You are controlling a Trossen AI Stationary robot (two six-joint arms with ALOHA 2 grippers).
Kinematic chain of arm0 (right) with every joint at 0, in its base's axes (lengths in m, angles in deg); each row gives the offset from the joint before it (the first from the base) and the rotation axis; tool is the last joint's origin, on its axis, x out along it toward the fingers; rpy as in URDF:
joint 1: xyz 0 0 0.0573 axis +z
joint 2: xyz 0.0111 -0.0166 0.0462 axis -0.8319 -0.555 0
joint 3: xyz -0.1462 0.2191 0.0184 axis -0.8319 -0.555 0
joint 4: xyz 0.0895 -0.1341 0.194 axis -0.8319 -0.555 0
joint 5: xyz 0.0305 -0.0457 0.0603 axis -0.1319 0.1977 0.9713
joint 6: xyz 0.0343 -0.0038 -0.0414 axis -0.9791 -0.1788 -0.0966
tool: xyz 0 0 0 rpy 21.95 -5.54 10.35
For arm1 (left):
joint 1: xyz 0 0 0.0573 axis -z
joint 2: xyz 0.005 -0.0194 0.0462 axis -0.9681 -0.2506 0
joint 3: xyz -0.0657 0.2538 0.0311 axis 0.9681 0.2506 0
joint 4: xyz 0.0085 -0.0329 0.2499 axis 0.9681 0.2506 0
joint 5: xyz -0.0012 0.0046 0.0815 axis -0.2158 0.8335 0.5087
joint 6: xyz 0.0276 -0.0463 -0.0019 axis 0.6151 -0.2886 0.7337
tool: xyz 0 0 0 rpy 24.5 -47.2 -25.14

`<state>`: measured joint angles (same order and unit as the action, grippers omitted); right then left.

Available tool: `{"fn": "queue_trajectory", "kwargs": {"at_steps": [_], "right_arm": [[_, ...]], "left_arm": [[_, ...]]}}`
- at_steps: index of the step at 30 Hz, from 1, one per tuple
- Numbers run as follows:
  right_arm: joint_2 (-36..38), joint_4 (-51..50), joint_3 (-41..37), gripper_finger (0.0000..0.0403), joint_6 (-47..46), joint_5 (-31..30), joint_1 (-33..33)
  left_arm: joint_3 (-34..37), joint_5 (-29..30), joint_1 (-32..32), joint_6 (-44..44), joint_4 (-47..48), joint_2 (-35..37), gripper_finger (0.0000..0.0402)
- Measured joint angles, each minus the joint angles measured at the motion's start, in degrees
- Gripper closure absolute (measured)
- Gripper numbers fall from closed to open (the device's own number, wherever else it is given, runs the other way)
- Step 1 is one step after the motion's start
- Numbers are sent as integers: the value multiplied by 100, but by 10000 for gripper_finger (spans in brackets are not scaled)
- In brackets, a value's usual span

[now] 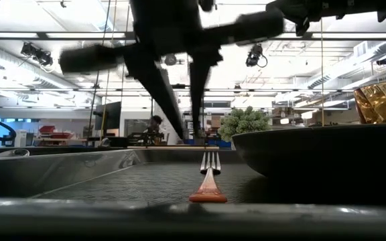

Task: Pick and place plate/cup/fork/spoon on tray
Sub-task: Put the yellow spoon on the black tray on the left of the orange fork

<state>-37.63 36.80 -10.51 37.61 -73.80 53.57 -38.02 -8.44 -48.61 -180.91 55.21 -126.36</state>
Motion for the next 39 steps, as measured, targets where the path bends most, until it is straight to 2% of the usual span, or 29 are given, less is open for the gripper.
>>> {"fn": "queue_trajectory", "kwargs": {"at_steps": [6,9,13,19,22,27,33,39], "right_arm": [[0,-34,0,396,8,0,0],[0,-92,0,396,11,0,-2],[0,-88,0,396,105,-2,0],[0,-83,0,396,140,-2,-2],[0,44,0,396,102,-2,0],[0,89,2,396,10,-2,-2],[0,58,2,396,-1,-2,-1],[0,40,2,396,-51,0,-2]], "left_arm": [[-774,-48,135,47,1445,11,342],[-880,-40,336,57,1929,11,342],[-702,27,676,-506,2497,7,342],[162,-164,1124,-1381,2506,205,353],[747,-603,1218,-1499,2304,550,372],[1681,-671,1187,-1523,1961,1291,396],[2702,-803,1105,-1517,1447,2086,384],[3102,-1075,844,-1484,782,2118,360]]}}
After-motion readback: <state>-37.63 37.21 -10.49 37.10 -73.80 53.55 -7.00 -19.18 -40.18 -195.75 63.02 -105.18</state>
